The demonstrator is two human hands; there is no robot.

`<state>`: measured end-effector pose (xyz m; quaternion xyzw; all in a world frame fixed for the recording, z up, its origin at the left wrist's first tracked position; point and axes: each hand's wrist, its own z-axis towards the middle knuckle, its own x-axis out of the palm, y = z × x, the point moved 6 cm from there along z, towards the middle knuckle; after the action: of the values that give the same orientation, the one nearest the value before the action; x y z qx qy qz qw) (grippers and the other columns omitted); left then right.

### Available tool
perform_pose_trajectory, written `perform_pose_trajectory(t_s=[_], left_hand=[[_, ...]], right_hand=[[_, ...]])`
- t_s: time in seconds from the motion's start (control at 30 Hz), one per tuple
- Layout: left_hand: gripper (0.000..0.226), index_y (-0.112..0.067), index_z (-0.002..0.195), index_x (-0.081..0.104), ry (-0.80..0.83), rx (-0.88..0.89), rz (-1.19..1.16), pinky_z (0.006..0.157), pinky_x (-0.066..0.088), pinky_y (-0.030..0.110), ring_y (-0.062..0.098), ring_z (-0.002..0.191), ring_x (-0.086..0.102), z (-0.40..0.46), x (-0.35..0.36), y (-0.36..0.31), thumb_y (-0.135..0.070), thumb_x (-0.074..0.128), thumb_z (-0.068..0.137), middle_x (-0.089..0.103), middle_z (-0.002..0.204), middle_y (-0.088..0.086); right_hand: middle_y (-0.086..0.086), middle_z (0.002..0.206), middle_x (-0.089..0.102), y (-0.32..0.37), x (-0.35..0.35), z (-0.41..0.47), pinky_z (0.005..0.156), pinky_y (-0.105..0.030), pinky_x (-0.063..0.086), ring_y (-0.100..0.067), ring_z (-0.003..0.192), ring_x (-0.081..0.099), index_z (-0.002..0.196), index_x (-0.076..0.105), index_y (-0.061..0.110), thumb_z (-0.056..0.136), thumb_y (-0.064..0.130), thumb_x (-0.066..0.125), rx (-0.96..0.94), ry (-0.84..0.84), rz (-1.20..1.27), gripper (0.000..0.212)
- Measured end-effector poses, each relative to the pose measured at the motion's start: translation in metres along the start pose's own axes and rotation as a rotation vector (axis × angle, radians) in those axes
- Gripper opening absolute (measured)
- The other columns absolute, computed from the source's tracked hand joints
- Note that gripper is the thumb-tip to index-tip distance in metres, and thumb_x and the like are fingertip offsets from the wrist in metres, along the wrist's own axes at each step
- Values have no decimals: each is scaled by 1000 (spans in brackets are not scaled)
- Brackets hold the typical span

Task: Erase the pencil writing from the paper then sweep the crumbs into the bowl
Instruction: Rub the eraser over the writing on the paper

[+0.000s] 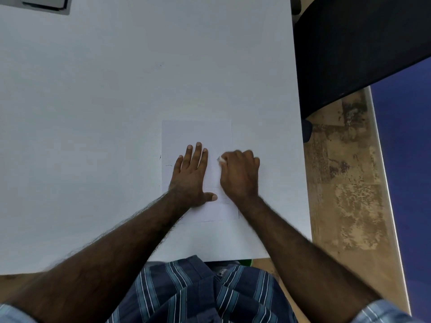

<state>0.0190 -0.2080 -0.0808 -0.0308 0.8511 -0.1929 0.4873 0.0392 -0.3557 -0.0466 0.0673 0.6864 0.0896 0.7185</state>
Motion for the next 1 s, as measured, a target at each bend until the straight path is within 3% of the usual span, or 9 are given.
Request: perform_pose_trajectory(t_s=[0.2,0.33,0.43,0.57,0.67,0.83,1.0], left_hand=[[138,-16,157,-27,9,-1,19,126,-9,48,28,149,-36,2,2,0,-78,66,76,-42,161,5],[137,-16,157,-27,9,-4,14,126,-9,47,27,149,-36,0,-1,-1,-75,68,77,-41,161,4],[137,-17,158,-26,12,1,3,125,-10,46,27,150,-35,-1,-1,-2,-75,68,77,-40,162,4],[134,-17,160,-21,-27,40,-31,126,-10,45,25,151,-34,-4,-3,1,-78,65,77,-37,163,4],[129,-14,162,-14,-75,88,-65,127,-9,43,23,153,-29,-12,-4,4,-80,61,79,-31,166,5],[104,-13,164,2,-217,115,-114,127,-7,36,15,156,-18,-45,-6,24,-65,56,93,-12,171,3],[105,-15,164,6,-164,127,-20,129,-1,42,14,156,-16,-83,1,62,-56,68,90,-8,171,0]], right_hand=[[3,97,73,6,-4,-55,76,-39,37,-23,90,57,103,74,22,99,25,65,-137,69,39,11],[4,93,71,-9,-4,-8,76,-41,38,-27,91,57,97,73,24,97,24,62,-30,16,11,11],[4,97,73,-16,0,8,81,-42,39,-29,98,58,98,73,23,96,24,63,50,74,39,10],[9,103,74,-17,-8,-21,86,-41,41,-24,102,57,97,72,26,100,29,64,147,75,193,10],[8,101,74,-10,-4,-52,86,-41,45,-22,99,60,99,73,26,100,27,67,102,86,197,6],[7,97,70,-9,1,-56,82,-42,44,-23,95,57,100,70,27,102,27,63,76,43,177,7],[6,95,69,-10,4,-46,80,-45,45,-27,92,58,96,69,27,101,29,59,46,36,121,12]])
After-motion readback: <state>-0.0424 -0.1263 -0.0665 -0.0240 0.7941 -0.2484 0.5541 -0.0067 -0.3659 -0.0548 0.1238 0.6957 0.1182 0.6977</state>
